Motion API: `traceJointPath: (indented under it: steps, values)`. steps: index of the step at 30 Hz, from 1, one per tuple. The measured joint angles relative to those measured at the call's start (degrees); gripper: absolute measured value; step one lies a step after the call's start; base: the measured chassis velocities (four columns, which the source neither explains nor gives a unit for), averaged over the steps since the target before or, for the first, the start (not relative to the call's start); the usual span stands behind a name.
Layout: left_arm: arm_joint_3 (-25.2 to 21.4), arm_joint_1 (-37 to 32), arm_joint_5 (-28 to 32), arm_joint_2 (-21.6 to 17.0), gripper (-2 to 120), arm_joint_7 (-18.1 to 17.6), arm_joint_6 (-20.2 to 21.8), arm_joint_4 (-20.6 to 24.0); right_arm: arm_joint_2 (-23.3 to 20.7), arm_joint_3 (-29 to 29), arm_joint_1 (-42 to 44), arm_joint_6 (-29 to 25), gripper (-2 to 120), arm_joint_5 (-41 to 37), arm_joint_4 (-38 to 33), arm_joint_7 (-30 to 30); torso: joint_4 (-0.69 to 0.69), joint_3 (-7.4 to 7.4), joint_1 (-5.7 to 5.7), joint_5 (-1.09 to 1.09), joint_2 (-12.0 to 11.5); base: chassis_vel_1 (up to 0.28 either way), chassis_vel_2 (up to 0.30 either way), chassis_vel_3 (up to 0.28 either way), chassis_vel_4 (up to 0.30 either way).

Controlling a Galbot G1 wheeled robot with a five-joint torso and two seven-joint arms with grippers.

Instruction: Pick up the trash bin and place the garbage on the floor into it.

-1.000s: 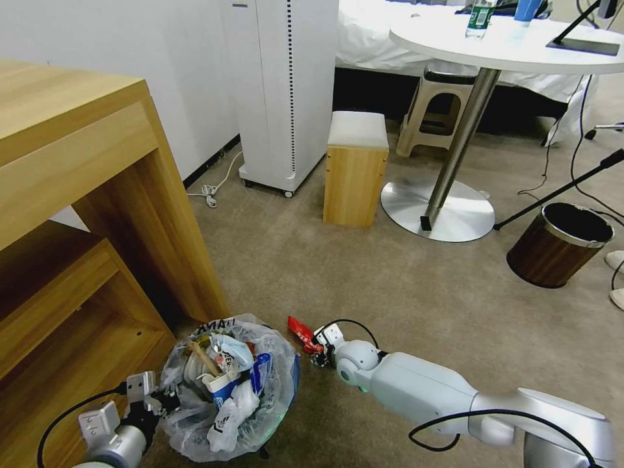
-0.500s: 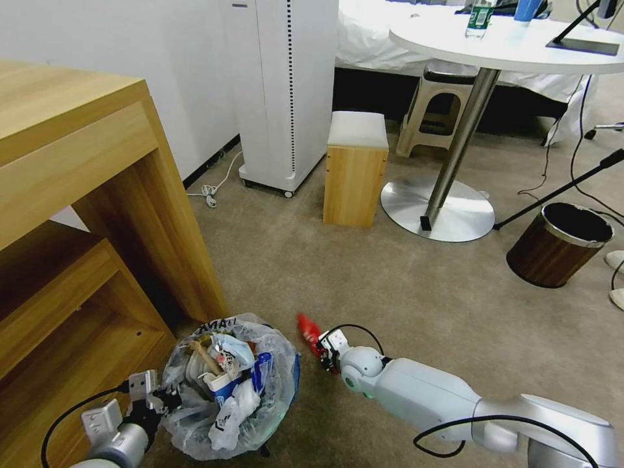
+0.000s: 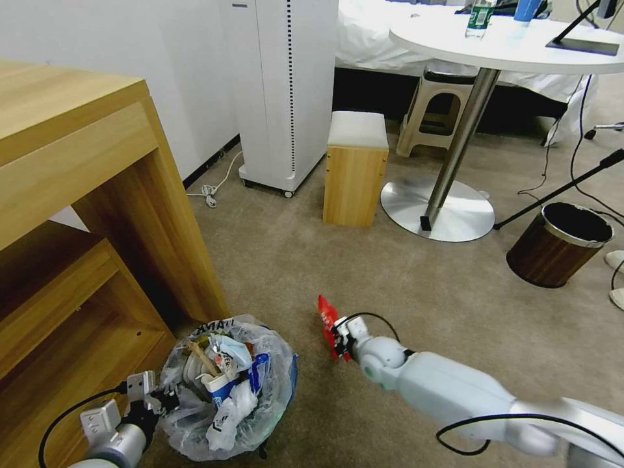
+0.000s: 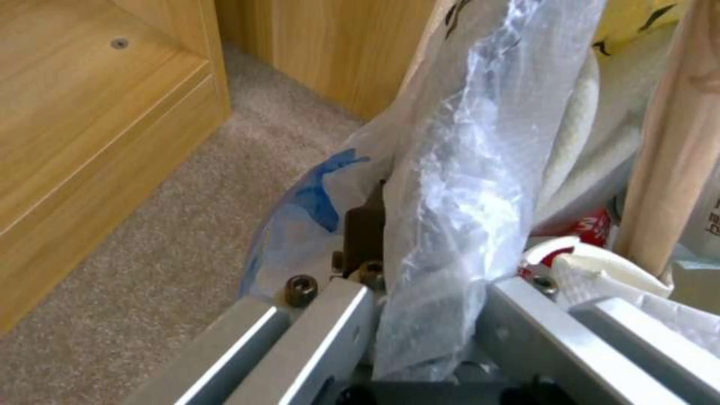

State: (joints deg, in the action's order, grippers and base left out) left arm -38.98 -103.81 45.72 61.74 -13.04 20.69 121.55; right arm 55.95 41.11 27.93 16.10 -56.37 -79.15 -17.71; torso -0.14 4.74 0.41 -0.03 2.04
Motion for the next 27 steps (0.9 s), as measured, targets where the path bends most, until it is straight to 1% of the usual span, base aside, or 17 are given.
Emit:
traceJointPath:
  steps: [2, 3, 6, 7, 8, 10, 11, 13, 14, 15, 17, 21, 24, 25, 27]
  values:
    - [-0.1, 0.0, 0.1, -0.2, 0, 0.0, 0.0, 0.0, -2.0, -0.8, -0.3, -4.0, 1, -0.3, -3.7, 2.4, 0.00, 0.00, 0.00, 0.00, 0.0, 0.000, 0.000, 0.000, 0.000]
    - [-0.1, 0.0, 0.1, -0.2, 0, 0.0, 0.0, 0.0, -2.0, -0.8, -0.3, -4.0, 1, -0.3, -3.7, 2.4, 0.00, 0.00, 0.00, 0.00, 0.0, 0.000, 0.000, 0.000, 0.000]
    - [-0.2, 0.0, 0.2, -0.2, 0, -0.2, 0.0, 0.1, -4.1, -2.0, -0.7, -6.4, 1, -1.7, -10.3, 3.6, 0.00, 0.00, 0.00, 0.00, 0.0, 0.000, 0.000, 0.000, 0.000]
    - [-0.2, 0.0, 0.2, -0.2, 0, -0.2, 0.0, 0.1, -4.1, -2.0, -0.7, -6.4, 1, -1.7, -10.3, 3.6, 0.00, 0.00, 0.00, 0.00, 0.0, 0.000, 0.000, 0.000, 0.000]
    - [-0.2, -0.1, 0.2, -0.2, 0, -0.2, 0.0, 0.1, -4.5, -2.4, -0.8, -6.6, 1, -2.1, -12.6, 3.7, 0.00, 0.00, 0.00, -0.01, 0.0, 0.000, 0.000, 0.000, 0.000]
    - [-0.5, -0.5, 0.1, -0.2, 0, -0.2, 0.0, 0.6, -5.7, -3.1, -1.6, -6.7, 1, -3.4, -19.7, 3.3, 0.01, 0.00, 0.00, -0.01, 0.0, 0.000, 0.000, 0.000, 0.000]
    - [-0.5, -0.5, 0.1, -0.2, 0, -0.2, 0.0, 0.6, -5.7, -3.1, -1.6, -6.7, 1, -3.4, -19.7, 3.3, 0.01, 0.00, 0.00, -0.01, 0.0, 0.000, 0.000, 0.000, 0.000]
    - [-0.8, -0.8, 0.0, 0.0, 0, -0.3, 0.0, 1.2, -6.1, -2.6, -3.3, -6.1, 1, -5.2, -26.7, 2.3, 0.00, -0.01, 0.00, -0.02, 0.0, 0.000, 0.000, 0.000, 0.000]
    - [-0.8, -0.9, -0.1, 0.1, 0, -0.3, 0.0, 1.3, -6.0, -2.2, -4.2, -5.8, 1, -5.8, -28.6, 2.1, 0.01, 0.00, 0.00, -0.01, 0.0, 0.000, 0.000, 0.000, 0.000]
    - [-0.8, -0.9, -0.1, 0.1, 0, -0.3, 0.0, 1.3, -6.0, -2.2, -4.2, -5.8, 1, -5.8, -28.6, 2.1, 0.01, 0.00, 0.00, -0.01, 0.0, 0.000, 0.000, 0.000, 0.000]
    - [-0.9, -1.2, -0.3, 0.5, 0, -0.3, 0.1, 1.9, -5.3, -0.6, -7.6, -5.3, 1, -7.8, -33.2, 1.5, 0.01, 0.00, 0.00, -0.02, 0.0, 0.000, 0.000, 0.000, 0.000]
    - [-1.0, -1.4, -0.4, 0.6, 0, -0.4, 0.2, 2.5, -4.8, 1.2, -10.3, -5.2, 1, -8.8, -35.9, 1.4, 0.01, 0.00, 0.00, -0.02, 0.0, 0.000, 0.000, 0.000, 0.000]
    - [-1.5, -1.7, -0.5, 0.7, 0, -0.6, 0.3, 3.3, -4.4, 5.4, -14.1, -5.3, 1, -9.8, -39.5, 1.4, 0.01, 0.00, 0.00, -0.01, 0.0, 0.000, 0.000, 0.000, 0.000]
    - [-1.5, -1.7, -0.5, 0.7, 0, -0.6, 0.3, 3.3, -4.4, 5.4, -14.1, -5.3, 1, -9.8, -39.5, 1.4, 0.01, 0.00, 0.00, -0.01, 0.0, 0.000, 0.000, 0.000, 0.000]
    - [-1.7, -1.9, -0.5, 1.0, 0, -0.7, 0.4, 3.8, -4.2, 8.5, -15.9, -5.3, 1, -10.0, -41.3, 1.5, 0.00, 0.00, 0.00, -0.02, 0.0, 0.000, 0.000, 0.000, 0.000]
